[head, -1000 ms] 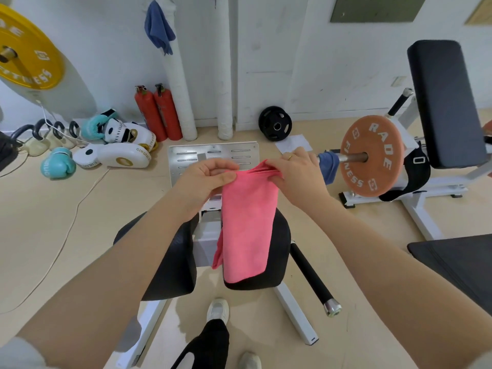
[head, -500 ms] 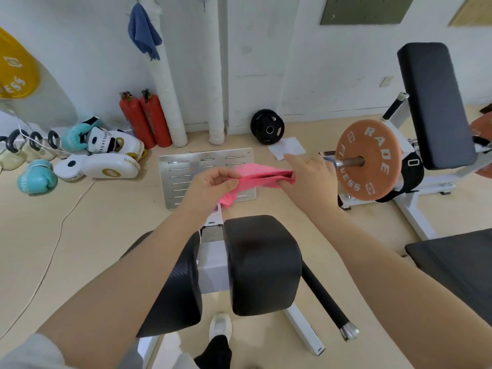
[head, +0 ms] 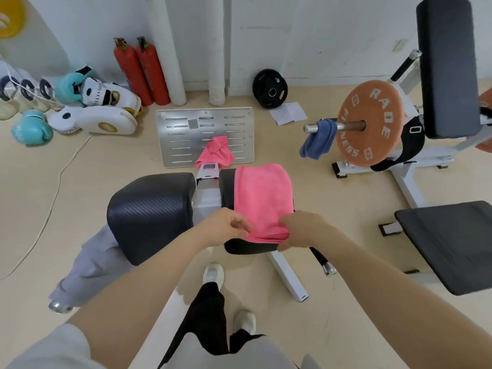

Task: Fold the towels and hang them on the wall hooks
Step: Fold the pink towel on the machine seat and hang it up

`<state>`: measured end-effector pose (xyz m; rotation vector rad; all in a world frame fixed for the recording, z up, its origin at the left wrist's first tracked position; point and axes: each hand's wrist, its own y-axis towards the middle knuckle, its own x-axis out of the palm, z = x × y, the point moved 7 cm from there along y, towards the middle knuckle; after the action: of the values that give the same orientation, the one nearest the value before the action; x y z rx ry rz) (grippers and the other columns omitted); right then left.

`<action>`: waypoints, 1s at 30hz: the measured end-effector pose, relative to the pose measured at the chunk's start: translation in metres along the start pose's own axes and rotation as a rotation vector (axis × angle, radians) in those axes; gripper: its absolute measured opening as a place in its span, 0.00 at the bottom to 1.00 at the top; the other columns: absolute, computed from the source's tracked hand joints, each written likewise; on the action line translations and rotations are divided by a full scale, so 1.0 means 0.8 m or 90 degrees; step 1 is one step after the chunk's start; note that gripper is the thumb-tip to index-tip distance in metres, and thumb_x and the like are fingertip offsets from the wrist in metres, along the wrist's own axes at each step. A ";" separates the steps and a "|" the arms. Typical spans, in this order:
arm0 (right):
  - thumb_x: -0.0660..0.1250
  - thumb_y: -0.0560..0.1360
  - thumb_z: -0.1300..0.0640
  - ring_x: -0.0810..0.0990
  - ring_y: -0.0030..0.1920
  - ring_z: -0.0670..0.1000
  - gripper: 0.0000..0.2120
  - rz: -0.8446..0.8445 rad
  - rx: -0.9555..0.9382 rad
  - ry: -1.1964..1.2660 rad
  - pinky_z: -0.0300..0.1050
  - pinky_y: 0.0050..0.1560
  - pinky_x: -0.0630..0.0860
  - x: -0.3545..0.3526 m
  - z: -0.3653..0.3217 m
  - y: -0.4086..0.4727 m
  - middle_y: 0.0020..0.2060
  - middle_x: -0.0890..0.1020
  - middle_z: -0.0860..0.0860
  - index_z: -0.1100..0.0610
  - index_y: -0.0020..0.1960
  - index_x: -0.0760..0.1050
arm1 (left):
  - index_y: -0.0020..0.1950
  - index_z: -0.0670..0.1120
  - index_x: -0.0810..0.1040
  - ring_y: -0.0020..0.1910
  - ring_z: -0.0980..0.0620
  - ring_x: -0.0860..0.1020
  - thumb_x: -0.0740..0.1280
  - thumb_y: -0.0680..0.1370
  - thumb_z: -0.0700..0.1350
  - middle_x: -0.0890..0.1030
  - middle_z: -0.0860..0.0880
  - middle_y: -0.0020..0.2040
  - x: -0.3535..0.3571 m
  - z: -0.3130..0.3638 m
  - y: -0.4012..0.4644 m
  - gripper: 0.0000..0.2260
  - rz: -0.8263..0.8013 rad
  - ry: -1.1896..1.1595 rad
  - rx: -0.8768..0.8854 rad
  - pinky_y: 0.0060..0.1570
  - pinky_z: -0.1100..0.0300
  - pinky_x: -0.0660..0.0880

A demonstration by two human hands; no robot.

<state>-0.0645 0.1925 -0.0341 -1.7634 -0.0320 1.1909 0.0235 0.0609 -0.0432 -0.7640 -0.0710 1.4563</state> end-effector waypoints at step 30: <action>0.55 0.78 0.58 0.74 0.60 0.56 0.15 0.076 -0.033 0.203 0.48 0.61 0.69 -0.110 -0.010 0.276 0.59 0.78 0.54 0.56 0.60 0.75 | 0.53 0.42 0.79 0.48 0.51 0.76 0.59 0.79 0.39 0.81 0.46 0.53 -0.117 -0.042 0.203 0.09 0.039 0.057 -0.021 0.44 0.63 0.69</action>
<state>-0.2052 0.0268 -0.1305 -2.0056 0.2357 0.9864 -0.1151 -0.0500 -0.1133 -0.8639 -0.0039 1.4802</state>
